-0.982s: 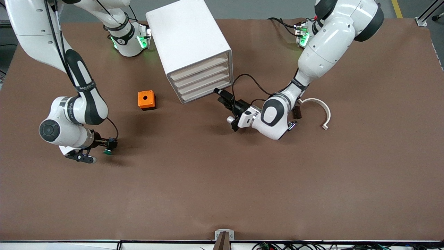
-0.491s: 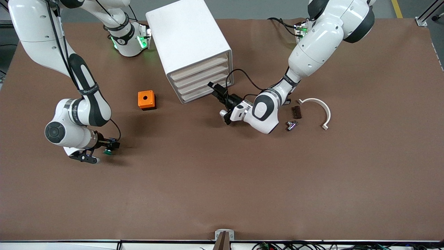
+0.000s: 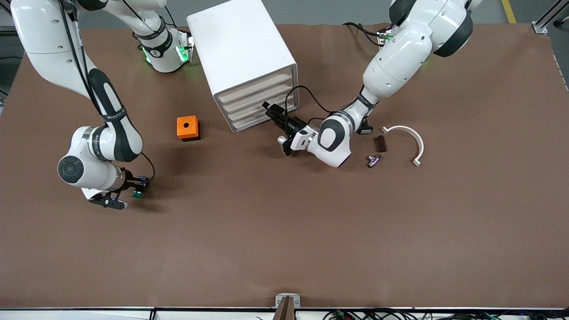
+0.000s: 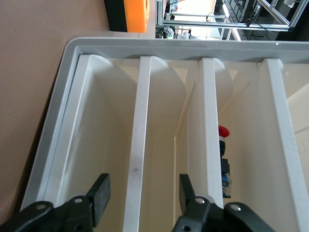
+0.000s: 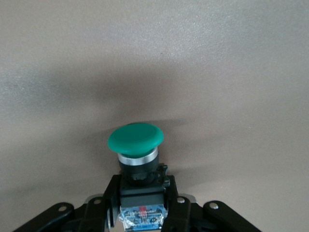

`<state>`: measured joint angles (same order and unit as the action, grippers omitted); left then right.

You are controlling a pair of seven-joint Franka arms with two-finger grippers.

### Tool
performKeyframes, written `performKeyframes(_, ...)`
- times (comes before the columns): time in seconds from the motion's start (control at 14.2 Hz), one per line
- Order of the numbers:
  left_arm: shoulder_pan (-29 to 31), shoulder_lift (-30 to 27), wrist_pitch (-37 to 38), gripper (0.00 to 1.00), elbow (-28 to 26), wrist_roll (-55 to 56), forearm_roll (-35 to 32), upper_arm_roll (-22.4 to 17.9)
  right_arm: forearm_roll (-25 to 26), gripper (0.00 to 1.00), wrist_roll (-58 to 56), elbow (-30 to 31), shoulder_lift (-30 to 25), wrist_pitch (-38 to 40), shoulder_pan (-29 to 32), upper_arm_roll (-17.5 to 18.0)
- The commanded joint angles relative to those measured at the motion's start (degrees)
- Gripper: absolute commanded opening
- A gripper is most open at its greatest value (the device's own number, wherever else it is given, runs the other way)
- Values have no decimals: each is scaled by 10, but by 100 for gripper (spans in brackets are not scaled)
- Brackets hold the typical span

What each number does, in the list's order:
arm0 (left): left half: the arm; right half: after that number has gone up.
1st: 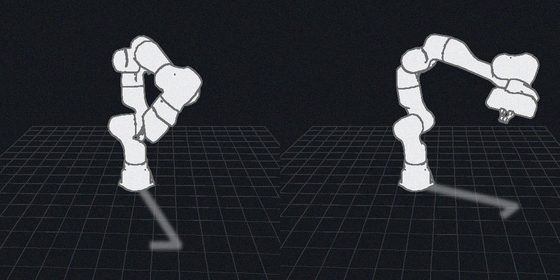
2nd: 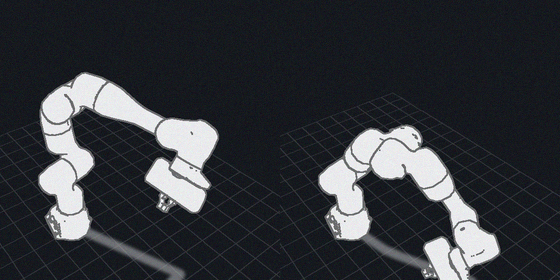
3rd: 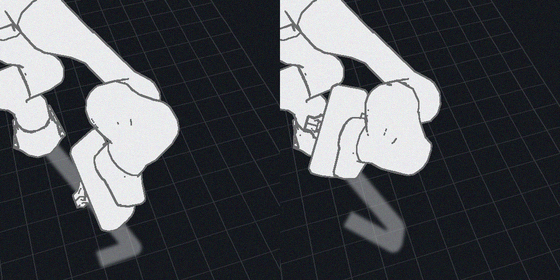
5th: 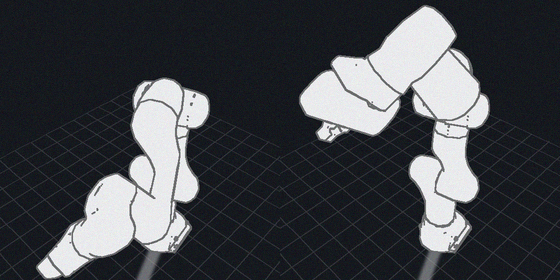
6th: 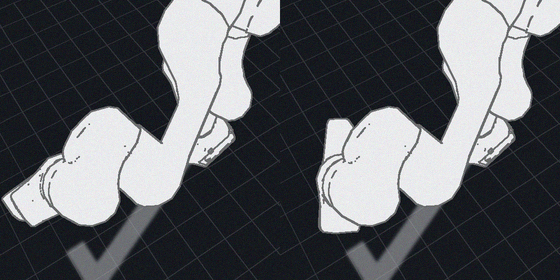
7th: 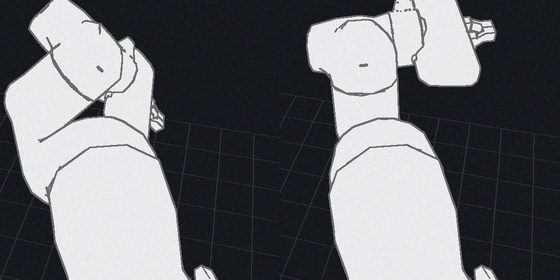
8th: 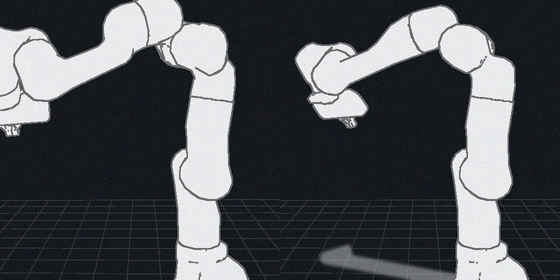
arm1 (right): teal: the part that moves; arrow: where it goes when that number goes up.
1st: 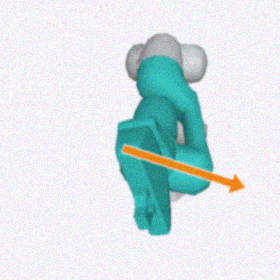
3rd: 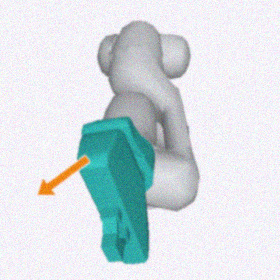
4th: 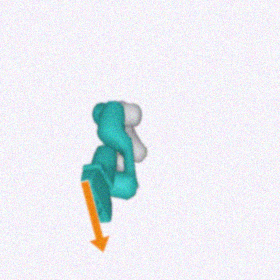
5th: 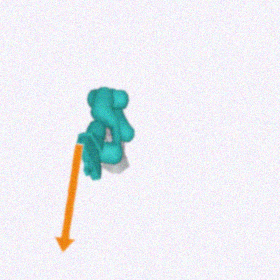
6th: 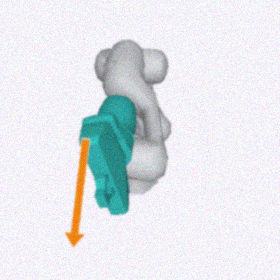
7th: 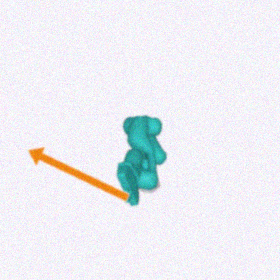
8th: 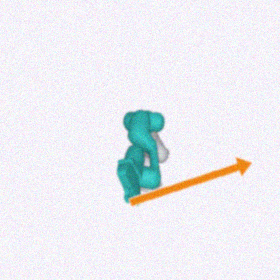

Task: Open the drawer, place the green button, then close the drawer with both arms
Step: 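Pull the drawer open with the left gripper while the right gripper lifts the button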

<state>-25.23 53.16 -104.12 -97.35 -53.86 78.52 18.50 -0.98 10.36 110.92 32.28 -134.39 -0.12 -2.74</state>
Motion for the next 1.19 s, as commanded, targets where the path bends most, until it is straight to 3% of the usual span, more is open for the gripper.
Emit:
performKeyframes(0.0, -11, 9, -20, 62, 1, -26, 25, 2, 1, 16, 8, 3, -2, -1, -1, 2)
performKeyframes(0.07, -19, 10, -25, 60, 1, -28, 30, 2, 1, 16, 8, 3, -2, -1, -1, 2)
performKeyframes(0.49, -36, 12, -40, 10, 1, -52, 61, 1, 1, 16, 7, 2, -11, 0, -3, 3)
performKeyframes(0.84, -24, 12, -36, 0, 8, -39, 53, -13, 1, 18, 0, -2, -61, 4, -4, 4)
performKeyframes(0.98, -18, 11, -27, 0, 16, -27, 36, -29, 1, 18, 3, -33, -87, 85, -13, 5)
performKeyframes(1.12, -11, 12, -14, 0, 28, -12, 23, -42, 5, 18, 7, -89, -98, 219, -27, 5)
